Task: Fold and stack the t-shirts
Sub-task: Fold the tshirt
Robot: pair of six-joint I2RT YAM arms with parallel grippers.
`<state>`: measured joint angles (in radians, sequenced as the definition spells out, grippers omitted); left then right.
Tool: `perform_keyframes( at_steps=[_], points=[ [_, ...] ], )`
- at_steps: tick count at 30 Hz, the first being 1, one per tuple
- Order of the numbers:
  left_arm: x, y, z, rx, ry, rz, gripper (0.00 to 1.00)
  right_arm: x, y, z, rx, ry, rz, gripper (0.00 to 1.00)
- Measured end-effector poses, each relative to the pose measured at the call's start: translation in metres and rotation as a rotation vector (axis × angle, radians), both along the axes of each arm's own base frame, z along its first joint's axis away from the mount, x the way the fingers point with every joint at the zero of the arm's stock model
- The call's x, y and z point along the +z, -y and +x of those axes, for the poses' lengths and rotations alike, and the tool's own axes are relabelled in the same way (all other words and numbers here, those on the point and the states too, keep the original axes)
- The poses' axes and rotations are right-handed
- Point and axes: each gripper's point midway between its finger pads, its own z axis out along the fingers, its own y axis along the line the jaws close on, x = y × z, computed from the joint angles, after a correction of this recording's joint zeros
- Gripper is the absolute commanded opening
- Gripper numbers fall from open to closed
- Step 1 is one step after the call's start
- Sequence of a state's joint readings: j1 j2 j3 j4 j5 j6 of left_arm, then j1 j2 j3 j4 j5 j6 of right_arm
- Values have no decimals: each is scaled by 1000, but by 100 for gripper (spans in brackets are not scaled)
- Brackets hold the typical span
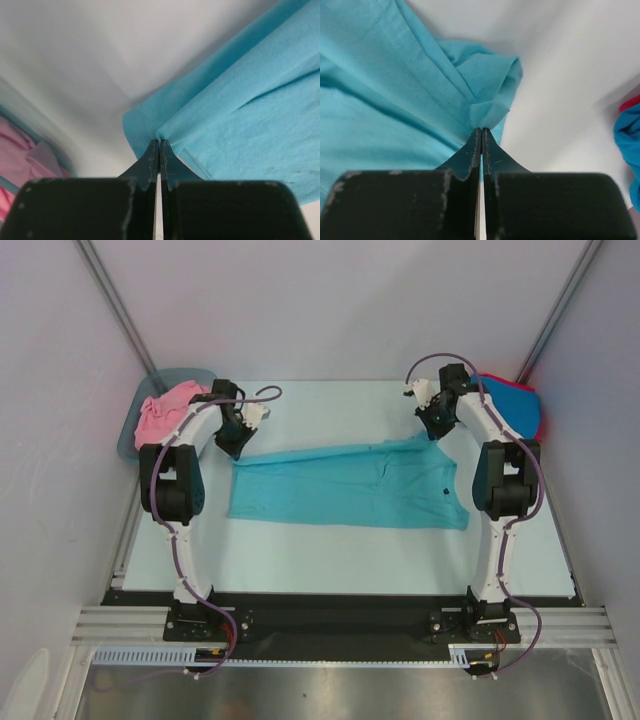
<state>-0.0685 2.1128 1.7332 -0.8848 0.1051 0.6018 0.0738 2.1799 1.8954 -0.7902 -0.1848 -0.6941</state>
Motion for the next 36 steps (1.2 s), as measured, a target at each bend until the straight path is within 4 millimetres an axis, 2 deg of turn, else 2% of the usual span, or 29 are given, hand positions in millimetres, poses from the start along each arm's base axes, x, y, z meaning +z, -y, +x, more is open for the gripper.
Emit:
perform_keyframes(
  at_steps=[4, 8, 13, 20, 28, 36],
  points=[
    [2, -7, 7, 25, 29, 20, 0, -1, 9, -12, 8, -21, -18, 0],
    [9, -16, 18, 61, 73, 47, 0, 2, 19, -12, 1, -14, -32, 0],
    [16, -23, 30, 87, 122, 69, 0, 3, 21, -14, 13, -12, -42, 0],
    [18, -25, 33, 92, 133, 71, 0, 6, 25, -23, 47, -24, -69, 0],
    [19, -25, 37, 102, 147, 64, 0, 19, 31, -25, 69, 0, -107, 0],
    [19, -24, 51, 129, 218, 46, 0, 16, 35, -25, 65, 1, -126, 0]
  ],
)
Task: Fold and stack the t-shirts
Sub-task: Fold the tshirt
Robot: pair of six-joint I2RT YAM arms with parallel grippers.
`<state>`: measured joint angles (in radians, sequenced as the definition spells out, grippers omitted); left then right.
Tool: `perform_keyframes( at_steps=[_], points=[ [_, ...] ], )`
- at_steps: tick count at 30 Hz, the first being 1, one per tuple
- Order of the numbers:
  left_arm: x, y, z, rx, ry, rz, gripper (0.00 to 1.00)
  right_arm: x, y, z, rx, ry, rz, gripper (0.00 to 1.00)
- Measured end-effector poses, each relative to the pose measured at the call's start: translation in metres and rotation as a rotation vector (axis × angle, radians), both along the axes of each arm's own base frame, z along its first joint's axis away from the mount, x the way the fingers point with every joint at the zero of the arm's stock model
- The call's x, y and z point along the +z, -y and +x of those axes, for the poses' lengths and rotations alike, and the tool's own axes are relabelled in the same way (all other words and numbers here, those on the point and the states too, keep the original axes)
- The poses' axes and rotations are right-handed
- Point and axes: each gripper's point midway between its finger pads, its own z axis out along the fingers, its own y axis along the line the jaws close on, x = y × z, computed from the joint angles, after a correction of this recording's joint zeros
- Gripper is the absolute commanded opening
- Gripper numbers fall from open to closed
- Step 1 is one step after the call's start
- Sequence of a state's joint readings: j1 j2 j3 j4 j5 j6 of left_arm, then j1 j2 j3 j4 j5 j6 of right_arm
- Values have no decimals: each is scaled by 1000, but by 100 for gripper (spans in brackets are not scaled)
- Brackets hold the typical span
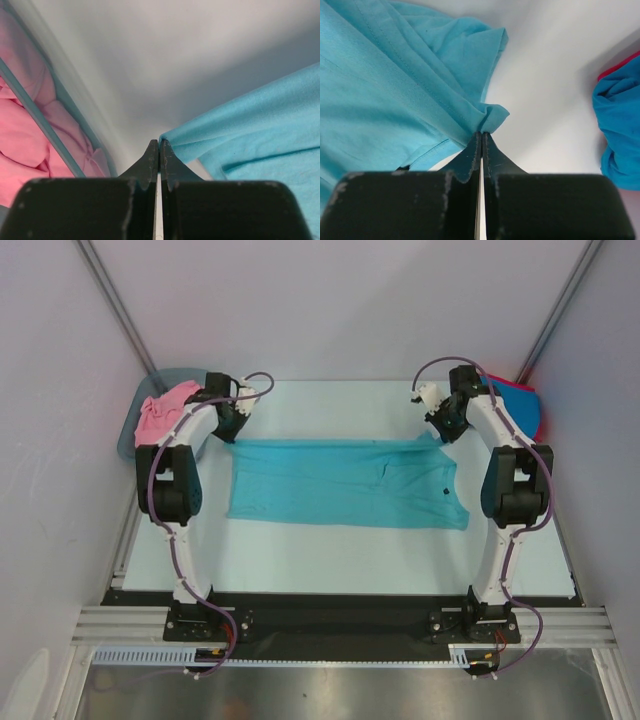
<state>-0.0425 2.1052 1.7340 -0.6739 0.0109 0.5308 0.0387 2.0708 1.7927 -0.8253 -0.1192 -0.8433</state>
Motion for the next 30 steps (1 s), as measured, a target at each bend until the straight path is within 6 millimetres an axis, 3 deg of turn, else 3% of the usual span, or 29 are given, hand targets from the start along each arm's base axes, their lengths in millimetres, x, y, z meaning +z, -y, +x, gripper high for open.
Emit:
perform_keyframes(
  at_steps=[4, 12, 22, 30],
  points=[
    [0, 0, 2, 9, 36, -6, 0, -4, 6, -5, -9, -8, -6, 0],
    [25, 3, 17, 78, 140, -82, 0, 2, 22, -5, -54, 25, -5, 0],
    [25, 2, 17, 108, 138, -144, 0, 15, 39, 7, -170, 103, 25, 0],
    [26, 3, 11, 90, 123, -143, 0, 11, 34, -7, -143, 40, 51, 0]
  ],
)
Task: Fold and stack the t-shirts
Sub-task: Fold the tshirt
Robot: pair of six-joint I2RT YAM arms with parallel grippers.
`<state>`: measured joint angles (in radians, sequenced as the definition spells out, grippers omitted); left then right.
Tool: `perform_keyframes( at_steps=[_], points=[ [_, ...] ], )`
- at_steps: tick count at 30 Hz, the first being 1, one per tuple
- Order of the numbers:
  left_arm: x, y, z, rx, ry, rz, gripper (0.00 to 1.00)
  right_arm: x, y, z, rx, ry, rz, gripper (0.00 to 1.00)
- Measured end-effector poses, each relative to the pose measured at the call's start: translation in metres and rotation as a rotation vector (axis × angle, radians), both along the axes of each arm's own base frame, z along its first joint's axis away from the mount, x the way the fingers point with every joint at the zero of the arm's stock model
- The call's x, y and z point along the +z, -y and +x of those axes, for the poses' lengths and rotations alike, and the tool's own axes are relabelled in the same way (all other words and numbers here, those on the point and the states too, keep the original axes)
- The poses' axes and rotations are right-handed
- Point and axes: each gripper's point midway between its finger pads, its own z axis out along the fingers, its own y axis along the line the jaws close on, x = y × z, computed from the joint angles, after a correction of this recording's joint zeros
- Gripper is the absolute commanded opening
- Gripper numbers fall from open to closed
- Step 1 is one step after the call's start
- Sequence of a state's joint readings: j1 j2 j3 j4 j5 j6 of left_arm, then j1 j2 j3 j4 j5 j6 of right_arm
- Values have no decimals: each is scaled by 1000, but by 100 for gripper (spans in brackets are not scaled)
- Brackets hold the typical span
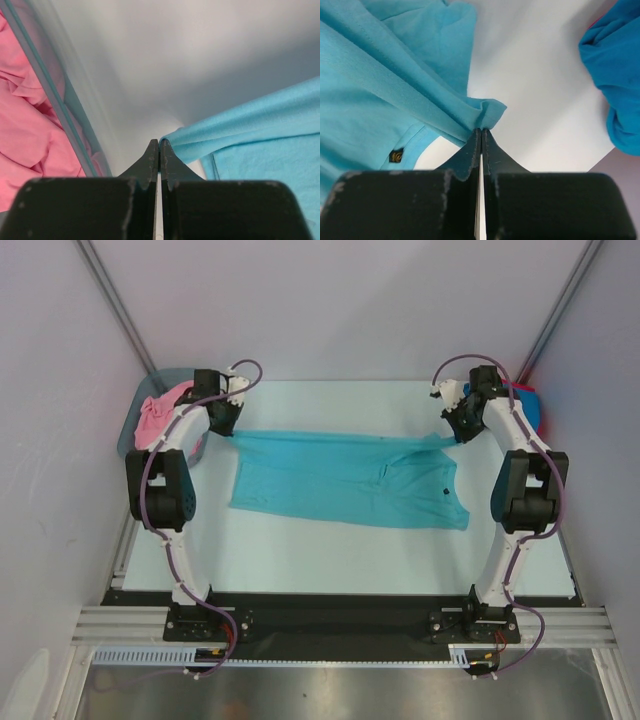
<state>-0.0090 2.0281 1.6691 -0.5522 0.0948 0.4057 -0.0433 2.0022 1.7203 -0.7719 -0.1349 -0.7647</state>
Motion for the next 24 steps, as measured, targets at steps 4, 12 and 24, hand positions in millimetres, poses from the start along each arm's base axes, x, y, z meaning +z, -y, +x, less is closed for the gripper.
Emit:
perform_keyframes(
  at_steps=[4, 12, 24],
  points=[
    [-5, 1, -9, -31, -39, -4, 0, -1, -1, -12, 29, -52, 8, 0],
    [-14, 6, -33, -128, -137, -32, 0, -8, -2, -42, 99, -167, -6, 0],
    [-14, 21, -75, -283, -286, -98, 0, -24, -10, -84, 177, -293, -70, 0]
  ],
)
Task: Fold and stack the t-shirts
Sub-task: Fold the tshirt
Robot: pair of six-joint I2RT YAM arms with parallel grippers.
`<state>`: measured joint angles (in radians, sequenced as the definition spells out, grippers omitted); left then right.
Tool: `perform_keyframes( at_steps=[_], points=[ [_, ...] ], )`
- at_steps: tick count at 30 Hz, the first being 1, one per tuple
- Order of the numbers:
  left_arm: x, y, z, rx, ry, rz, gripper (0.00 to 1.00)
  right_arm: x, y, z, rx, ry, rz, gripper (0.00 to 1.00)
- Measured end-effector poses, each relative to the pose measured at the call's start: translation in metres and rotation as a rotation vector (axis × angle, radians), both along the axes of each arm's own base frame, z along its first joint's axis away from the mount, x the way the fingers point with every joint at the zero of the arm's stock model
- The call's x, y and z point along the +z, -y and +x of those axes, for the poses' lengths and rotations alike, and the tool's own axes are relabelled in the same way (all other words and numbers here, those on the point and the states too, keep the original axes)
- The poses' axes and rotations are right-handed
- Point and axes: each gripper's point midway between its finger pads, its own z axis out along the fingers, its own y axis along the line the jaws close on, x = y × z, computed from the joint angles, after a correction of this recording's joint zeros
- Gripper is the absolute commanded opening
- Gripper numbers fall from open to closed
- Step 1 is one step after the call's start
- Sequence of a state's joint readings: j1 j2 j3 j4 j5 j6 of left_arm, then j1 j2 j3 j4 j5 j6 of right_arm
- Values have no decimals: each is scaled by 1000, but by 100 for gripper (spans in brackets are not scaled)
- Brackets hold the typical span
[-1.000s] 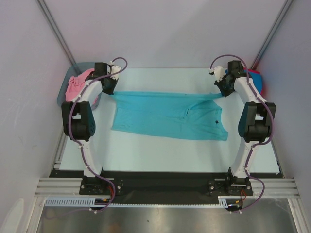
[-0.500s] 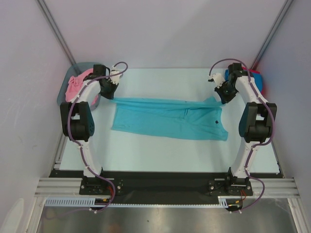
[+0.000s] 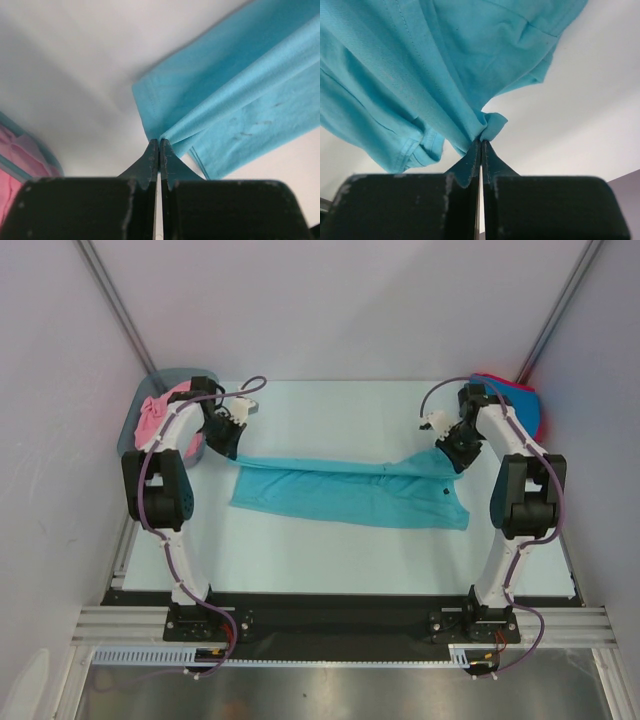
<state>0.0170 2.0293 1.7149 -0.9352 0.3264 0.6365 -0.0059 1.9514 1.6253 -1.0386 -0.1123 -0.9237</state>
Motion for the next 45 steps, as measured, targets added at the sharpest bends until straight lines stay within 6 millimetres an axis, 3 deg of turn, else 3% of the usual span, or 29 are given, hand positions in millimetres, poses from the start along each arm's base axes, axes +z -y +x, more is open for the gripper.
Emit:
perform_keyframes(
  at_steps=[13, 23, 25, 26, 27, 29, 30, 31, 37, 45],
  points=[
    [-9, 7, -38, -118, -141, -25, 0, -12, -10, -27, 75, -59, -56, 0],
    [-12, 13, -52, -168, -200, -52, 0, -12, -5, -31, 88, -62, -83, 0],
    [-15, 14, -53, -178, -207, -49, 24, -13, -4, -32, 88, -64, -84, 0],
    [-16, 15, -54, -188, -210, -46, 31, -13, -4, -33, 88, -67, -85, 5],
    [-18, 15, -54, -194, -214, -41, 30, -14, -4, -34, 90, -70, -87, 11],
    [-23, 16, -56, -207, -228, -31, 32, -17, -4, -37, 97, -79, -95, 33],
    [-26, 16, -57, -214, -235, -24, 47, -18, -4, -38, 102, -84, -102, 40],
    [-29, 15, -60, -228, -242, -11, 50, -19, -3, -40, 111, -91, -113, 51],
    [-40, 6, -76, -256, -302, 43, 50, -23, 3, -50, 148, -122, -154, 75],
    [-45, 2, -73, -247, -305, 70, 48, -16, 3, -46, 151, -87, -167, 77]
  ],
)
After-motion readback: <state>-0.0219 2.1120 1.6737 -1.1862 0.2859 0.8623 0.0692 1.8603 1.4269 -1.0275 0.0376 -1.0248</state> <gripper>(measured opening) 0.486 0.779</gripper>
